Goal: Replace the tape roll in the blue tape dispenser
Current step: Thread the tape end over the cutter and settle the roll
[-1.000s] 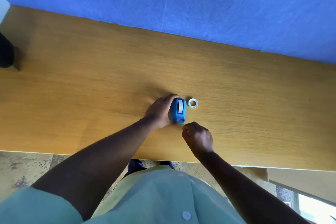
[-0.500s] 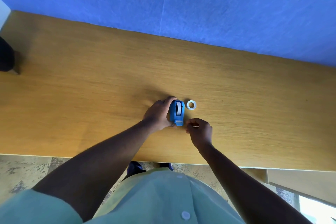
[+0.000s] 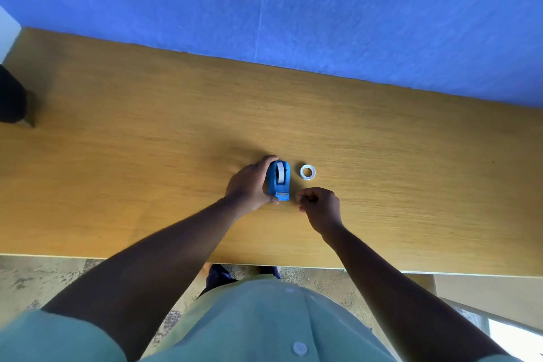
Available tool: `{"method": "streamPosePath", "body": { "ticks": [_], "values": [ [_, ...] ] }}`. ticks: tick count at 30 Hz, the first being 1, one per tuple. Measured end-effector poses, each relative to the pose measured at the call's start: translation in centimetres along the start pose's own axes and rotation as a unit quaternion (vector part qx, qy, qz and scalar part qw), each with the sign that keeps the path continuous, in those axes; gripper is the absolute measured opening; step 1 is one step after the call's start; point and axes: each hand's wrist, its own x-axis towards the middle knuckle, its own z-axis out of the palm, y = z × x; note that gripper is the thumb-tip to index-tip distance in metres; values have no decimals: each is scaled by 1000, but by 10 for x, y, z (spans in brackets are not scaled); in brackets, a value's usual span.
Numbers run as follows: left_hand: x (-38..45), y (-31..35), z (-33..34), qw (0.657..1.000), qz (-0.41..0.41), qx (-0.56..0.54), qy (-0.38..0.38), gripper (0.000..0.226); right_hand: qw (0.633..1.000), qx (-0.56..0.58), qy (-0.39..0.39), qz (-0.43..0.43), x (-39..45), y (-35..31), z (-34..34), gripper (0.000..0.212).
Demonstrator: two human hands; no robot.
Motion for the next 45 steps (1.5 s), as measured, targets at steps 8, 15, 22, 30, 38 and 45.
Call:
{"method": "streamPosePath", "body": {
  "ticks": [8,15,22,30,38,45],
  "values": [
    [4,-7,-6,1000,-13,4,-23,117,997,53,-29,42,8,-15,11,33],
    [0,-12,4,976,-78,-201,-42,90,991,120,-44,42,10,-31,17,43],
    [-13,22,-16,845,-189,-499,-4,54,980,182,-41,63,12,-41,22,38],
    [6,24,-19,819,-211,-533,32,47,980,191,-42,32,21,-61,19,49],
    [37,19,-33,825,-227,-515,52,45,984,163,-54,44,47,-82,20,41],
    [49,18,-34,824,-238,-511,57,44,989,125,-53,55,60,-88,25,42]
  ]
}}
